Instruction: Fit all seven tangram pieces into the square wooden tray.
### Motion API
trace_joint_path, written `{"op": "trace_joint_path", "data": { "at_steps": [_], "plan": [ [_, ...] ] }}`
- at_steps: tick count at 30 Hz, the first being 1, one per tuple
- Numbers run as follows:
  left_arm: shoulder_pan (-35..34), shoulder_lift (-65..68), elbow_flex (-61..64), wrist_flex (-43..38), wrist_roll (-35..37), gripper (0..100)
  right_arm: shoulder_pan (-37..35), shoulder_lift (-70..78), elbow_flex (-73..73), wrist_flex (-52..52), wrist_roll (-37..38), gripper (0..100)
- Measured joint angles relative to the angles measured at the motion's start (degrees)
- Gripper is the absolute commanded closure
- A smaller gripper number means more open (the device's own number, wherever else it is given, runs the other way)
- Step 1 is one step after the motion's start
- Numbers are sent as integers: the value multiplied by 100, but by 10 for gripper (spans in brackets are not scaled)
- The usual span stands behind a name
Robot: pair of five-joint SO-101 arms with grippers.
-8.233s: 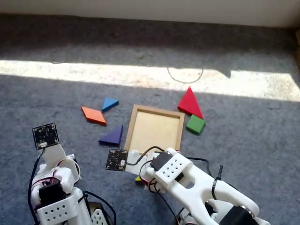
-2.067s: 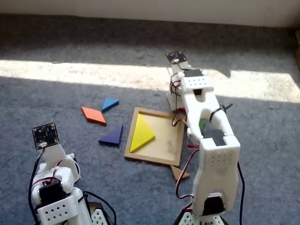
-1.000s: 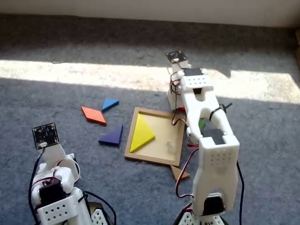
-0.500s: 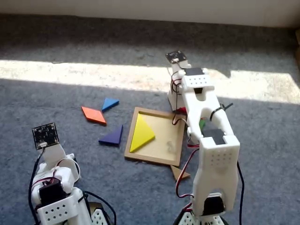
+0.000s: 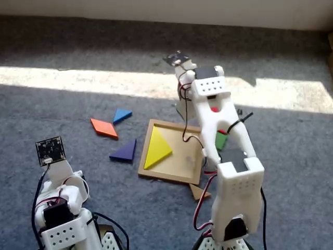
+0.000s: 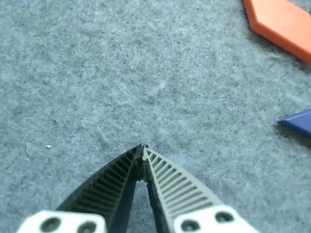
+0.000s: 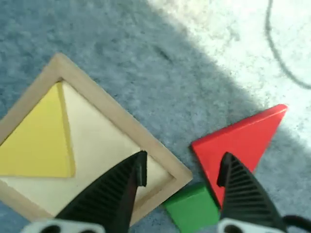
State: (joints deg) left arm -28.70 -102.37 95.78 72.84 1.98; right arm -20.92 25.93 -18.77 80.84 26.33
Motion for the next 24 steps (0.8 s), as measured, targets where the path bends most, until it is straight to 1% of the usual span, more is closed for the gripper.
{"op": "trace_joint_path", "data": {
  "at_steps": [4,8,10,15,19,24],
  "plan": [
    [0,0,0,0,0,994,-141,-97,0,79,18,754],
    [0,0,0,0,0,994,0,-97,0,-114,-325,656],
    [0,0,0,0,0,994,141,-97,0,-158,-545,628],
    [0,0,0,0,0,994,466,141,-18,-193,-730,627],
    [0,0,0,0,0,994,457,923,-70,-211,-756,627],
    [0,0,0,0,0,994,466,1389,-615,-220,-765,627]
  ]
}}
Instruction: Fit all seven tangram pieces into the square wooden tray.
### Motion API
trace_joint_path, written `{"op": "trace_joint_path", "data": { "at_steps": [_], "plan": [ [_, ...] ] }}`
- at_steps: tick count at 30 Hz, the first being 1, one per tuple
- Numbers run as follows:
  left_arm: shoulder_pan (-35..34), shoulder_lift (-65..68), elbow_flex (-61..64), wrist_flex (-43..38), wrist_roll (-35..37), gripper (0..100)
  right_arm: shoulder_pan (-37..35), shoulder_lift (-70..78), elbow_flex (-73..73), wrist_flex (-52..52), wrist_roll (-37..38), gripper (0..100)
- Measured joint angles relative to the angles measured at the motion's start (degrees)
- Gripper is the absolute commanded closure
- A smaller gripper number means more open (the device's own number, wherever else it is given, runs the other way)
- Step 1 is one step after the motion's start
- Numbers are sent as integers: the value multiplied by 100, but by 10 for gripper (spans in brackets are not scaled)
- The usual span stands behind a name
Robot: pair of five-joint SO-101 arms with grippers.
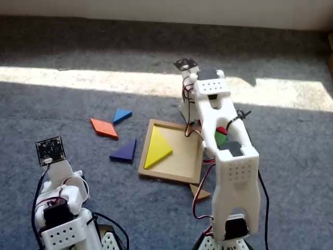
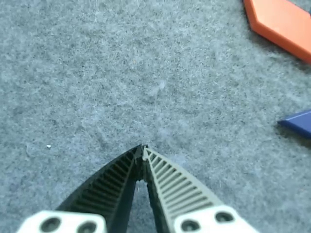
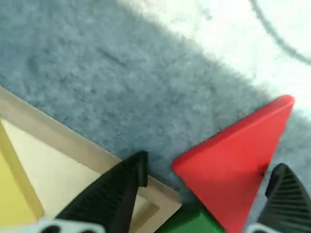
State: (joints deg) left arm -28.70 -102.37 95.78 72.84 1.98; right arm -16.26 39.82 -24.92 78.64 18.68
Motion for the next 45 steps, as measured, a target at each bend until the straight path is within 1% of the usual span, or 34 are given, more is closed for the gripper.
{"op": "trace_joint_path", "data": {
  "at_steps": [13,19,23,29,37,45],
  "plan": [
    [0,0,0,0,0,994,290,193,-202,9,18,628],
    [0,0,0,0,0,994,299,193,-202,9,18,697],
    [0,0,0,0,0,994,299,193,-202,-97,18,705],
    [0,0,0,0,0,994,334,193,-202,-167,18,831],
    [0,0,0,0,0,994,378,193,-237,-167,18,850],
    [0,0,0,0,0,994,308,132,-967,615,18,850]
  ]
}}
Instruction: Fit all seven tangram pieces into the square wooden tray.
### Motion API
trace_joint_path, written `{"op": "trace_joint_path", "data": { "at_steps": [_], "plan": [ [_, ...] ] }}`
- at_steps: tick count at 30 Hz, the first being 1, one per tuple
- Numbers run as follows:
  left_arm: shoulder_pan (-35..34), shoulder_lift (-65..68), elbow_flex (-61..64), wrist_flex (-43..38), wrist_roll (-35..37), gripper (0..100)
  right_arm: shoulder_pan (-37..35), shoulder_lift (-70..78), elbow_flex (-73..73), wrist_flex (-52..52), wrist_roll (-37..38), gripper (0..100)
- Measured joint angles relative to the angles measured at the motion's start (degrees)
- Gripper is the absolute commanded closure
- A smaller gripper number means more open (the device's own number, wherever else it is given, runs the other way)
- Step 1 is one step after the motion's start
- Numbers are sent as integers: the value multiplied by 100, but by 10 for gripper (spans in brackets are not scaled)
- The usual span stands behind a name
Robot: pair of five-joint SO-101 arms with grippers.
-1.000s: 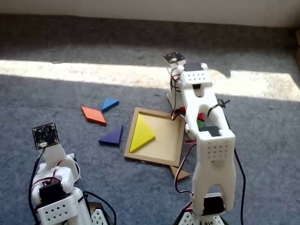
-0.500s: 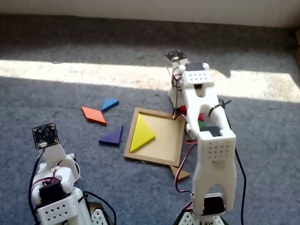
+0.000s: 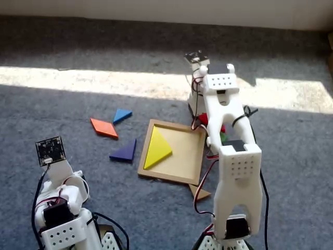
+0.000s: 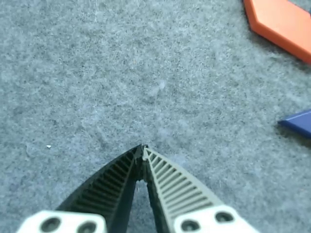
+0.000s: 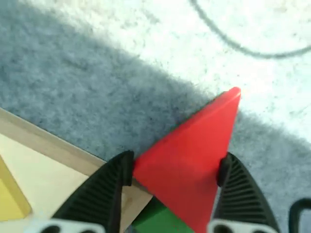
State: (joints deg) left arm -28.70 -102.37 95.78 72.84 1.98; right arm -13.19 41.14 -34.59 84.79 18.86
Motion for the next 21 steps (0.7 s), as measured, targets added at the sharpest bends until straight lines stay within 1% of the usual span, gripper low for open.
{"op": "trace_joint_path", "data": {
  "at_steps": [2,5,12,17,21],
  "plan": [
    [0,0,0,0,0,994,-105,-123,-158,167,18,850],
    [0,0,0,0,0,994,-360,-325,-290,519,299,850],
    [0,0,0,0,0,994,-1020,-563,-325,1275,1213,851],
    [0,0,0,0,0,994,-1310,-712,-325,1424,2040,851],
    [0,0,0,0,0,994,-1363,-721,-325,1424,2567,851]
  ]
}}
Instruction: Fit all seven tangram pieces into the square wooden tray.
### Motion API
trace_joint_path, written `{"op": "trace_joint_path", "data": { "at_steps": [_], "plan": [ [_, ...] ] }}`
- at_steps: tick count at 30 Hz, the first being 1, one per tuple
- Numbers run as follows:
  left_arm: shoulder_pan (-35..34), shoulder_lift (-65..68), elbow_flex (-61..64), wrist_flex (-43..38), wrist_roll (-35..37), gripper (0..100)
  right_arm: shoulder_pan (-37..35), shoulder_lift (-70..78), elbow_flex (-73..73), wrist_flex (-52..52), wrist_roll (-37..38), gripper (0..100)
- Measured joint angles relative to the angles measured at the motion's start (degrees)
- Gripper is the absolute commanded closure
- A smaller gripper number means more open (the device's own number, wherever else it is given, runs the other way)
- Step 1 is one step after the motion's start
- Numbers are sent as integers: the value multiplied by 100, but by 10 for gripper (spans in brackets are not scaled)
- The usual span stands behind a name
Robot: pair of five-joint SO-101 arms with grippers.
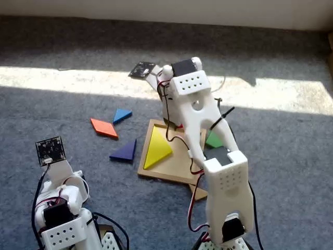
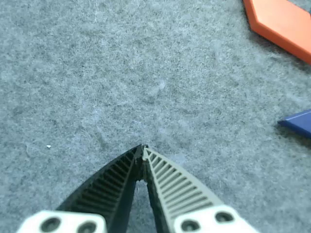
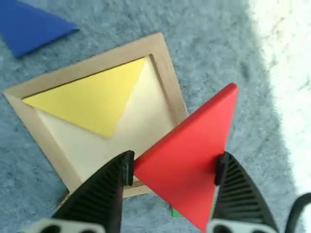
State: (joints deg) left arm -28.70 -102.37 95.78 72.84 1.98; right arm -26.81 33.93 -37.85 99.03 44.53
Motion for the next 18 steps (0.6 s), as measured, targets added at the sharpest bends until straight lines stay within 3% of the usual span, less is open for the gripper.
{"op": "trace_joint_path", "data": {
  "at_steps": [11,18],
  "plan": [
    [0,0,0,0,0,994,-387,-642,1284,44,870,851],
    [0,0,0,0,0,994,-413,-1415,2910,-1037,870,851]
  ]
}}
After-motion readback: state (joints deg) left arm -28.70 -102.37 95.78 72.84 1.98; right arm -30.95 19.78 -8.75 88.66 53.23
